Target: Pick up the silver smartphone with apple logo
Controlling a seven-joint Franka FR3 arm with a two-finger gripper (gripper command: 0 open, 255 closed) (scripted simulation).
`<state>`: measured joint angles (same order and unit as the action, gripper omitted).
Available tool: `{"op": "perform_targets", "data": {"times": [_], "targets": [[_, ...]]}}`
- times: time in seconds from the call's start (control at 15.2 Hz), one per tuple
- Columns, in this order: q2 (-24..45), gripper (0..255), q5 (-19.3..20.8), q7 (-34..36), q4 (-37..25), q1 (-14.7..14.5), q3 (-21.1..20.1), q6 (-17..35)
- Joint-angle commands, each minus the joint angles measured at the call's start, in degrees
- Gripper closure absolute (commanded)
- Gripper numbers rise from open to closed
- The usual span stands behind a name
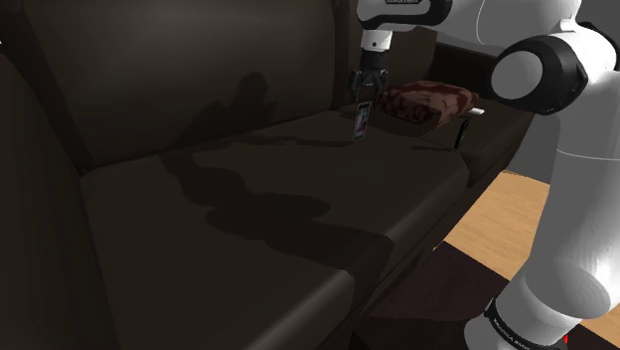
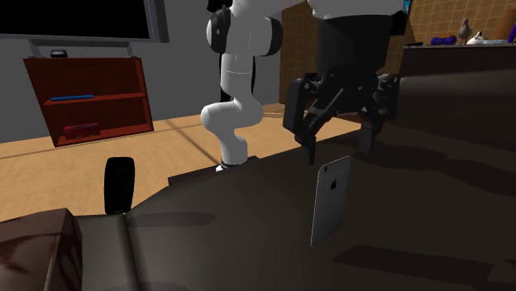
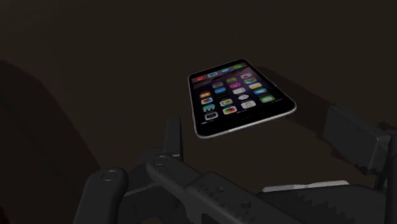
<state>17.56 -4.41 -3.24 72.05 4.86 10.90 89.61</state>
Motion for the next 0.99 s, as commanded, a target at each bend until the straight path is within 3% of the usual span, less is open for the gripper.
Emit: {"op": "perform_targets", "data": {"times": [0.0, 0.4, 0.46, 0.92], "targets": [[0.41, 0, -0.08, -0.13, 0.88, 0.09, 0.03, 1.26], [-0.54, 0, 0.09, -0.17, 5.81, -0.19, -0.01, 5.26], [-0.56, 255, 0.08, -0.23, 5.94, -0.16, 0.01, 5.36], [-0.34, 255, 0.05, -0.17, 5.59, -0.18, -0.02, 5.23]]}}
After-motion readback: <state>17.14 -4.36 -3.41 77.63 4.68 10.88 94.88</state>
